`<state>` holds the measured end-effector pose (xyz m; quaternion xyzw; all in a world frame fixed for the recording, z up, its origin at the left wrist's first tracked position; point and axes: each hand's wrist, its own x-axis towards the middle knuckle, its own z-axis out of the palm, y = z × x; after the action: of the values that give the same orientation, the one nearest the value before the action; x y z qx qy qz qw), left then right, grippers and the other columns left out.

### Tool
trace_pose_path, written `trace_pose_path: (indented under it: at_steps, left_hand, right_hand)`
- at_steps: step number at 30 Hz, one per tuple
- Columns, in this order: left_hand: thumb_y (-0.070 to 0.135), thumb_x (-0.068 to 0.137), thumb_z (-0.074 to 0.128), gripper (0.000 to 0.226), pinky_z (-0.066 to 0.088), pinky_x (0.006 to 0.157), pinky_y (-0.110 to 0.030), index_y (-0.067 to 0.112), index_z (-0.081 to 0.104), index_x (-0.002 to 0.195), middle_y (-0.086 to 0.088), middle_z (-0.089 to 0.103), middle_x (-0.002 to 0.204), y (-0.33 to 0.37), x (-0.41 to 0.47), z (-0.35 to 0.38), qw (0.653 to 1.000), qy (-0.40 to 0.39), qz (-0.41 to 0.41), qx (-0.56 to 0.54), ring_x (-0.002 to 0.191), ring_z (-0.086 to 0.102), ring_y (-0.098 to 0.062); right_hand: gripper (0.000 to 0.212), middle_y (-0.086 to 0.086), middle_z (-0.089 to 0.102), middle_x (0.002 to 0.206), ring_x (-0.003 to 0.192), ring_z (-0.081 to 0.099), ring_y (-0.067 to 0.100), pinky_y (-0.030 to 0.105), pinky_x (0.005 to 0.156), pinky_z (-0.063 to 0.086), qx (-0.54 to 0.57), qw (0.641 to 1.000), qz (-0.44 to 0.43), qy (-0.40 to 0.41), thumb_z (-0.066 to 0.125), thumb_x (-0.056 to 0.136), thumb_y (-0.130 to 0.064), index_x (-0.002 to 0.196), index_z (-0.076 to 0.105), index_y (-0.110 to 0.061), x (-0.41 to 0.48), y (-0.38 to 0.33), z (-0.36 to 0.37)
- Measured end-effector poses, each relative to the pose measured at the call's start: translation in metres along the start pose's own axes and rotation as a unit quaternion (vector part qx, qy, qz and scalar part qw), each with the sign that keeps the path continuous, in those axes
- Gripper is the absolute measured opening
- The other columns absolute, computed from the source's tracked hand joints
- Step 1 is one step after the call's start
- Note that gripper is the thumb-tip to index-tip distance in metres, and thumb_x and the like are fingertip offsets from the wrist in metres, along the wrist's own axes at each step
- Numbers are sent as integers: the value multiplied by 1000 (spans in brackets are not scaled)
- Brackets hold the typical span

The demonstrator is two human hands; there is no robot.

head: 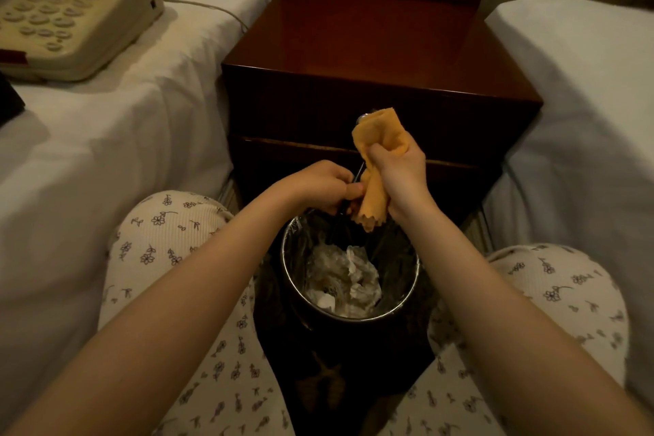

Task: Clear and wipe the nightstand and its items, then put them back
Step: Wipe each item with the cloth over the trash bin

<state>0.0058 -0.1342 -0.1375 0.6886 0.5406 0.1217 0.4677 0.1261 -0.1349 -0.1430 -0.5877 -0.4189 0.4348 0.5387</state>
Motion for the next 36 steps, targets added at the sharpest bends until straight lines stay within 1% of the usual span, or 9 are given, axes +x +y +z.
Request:
trace_pose_path:
  at_steps: [7,10,14,18,21,24,28,33,36]
  left_hand:
    - [12,95,50,10,55,58,-17,19,54,89,-1,64,85,3,-1,-3,985,34,30,-164,73,64,-8]
    - [11,92,55,10,56,67,-18,19,54,86,-2,61,91,2,3,-7,971,96,47,-216,82,64,-9]
    - [19,87,64,6,49,76,-22,21,62,82,6,61,84,-4,6,-12,976,154,45,-147,84,59,-8]
    - [16,89,62,5,44,67,-11,17,62,94,10,58,84,-1,9,-15,953,210,71,-207,81,55,-2]
    - [13,90,59,6,43,57,-5,17,60,94,10,58,84,1,9,-17,928,260,94,-250,76,55,-1]
    - [10,85,65,11,47,73,-12,21,62,84,13,61,82,0,10,-17,936,267,159,-165,80,58,-1]
    - [1,80,66,11,52,77,-19,9,68,87,9,64,79,-2,9,-7,962,177,209,-17,79,62,-3]
    - [-4,82,56,17,53,76,-43,8,67,88,-6,64,95,-10,9,-10,907,145,342,198,88,63,-22]
    - [-7,83,53,20,53,73,-43,7,65,89,-7,62,97,-13,9,-14,887,142,349,266,86,62,-22]
  right_hand:
    - [33,9,60,98,81,59,21,36,73,50,134,974,150,101,52,92,-12,125,48,-11,8,5,-9]
    - [30,5,60,90,78,59,18,32,70,49,101,979,177,30,52,94,-20,122,51,-9,-2,5,-4]
    - [27,5,65,84,75,63,20,33,73,53,50,973,187,-128,51,92,-41,102,61,-18,-11,5,10]
    - [44,6,60,72,56,56,18,26,52,48,45,965,229,-119,52,90,-47,110,60,-9,-6,9,9]
    - [45,10,60,77,59,57,20,28,53,48,107,952,276,-79,47,95,-40,125,52,-6,-4,14,5]
    - [41,16,63,104,93,61,29,37,75,46,163,928,333,-36,42,99,-32,129,48,-6,-6,13,3]
    - [29,15,63,95,88,61,27,43,81,49,251,894,369,-33,41,99,-23,107,59,-1,3,4,-1]
    - [36,20,55,127,115,57,31,45,90,48,253,893,372,3,47,96,-12,130,45,2,14,0,-15]
    - [48,21,50,132,118,53,35,50,88,44,215,911,351,-17,51,94,-8,139,36,-3,12,-2,-16]
